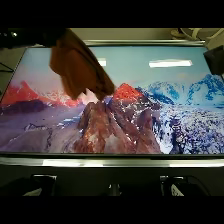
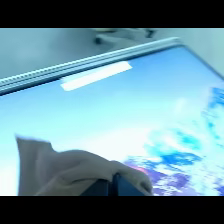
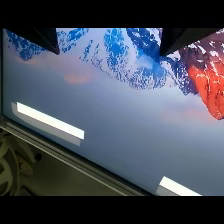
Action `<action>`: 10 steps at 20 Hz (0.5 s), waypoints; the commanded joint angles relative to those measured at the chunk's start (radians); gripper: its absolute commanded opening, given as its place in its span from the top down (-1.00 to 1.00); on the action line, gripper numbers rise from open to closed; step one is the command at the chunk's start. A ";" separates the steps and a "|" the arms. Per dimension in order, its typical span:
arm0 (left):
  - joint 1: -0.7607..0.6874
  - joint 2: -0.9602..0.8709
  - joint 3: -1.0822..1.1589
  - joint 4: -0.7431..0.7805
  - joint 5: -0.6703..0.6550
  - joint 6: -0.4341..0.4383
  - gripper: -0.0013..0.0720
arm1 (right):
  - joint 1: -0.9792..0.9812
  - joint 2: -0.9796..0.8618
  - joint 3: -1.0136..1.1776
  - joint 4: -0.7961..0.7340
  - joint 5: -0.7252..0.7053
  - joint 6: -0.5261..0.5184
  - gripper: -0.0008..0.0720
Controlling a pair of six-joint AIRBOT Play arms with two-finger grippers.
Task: Fold the shirts.
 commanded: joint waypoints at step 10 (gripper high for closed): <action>-0.299 -0.392 -0.352 -0.035 0.047 -0.050 0.82 | 0.001 -0.059 -0.116 -0.028 0.502 0.034 -0.65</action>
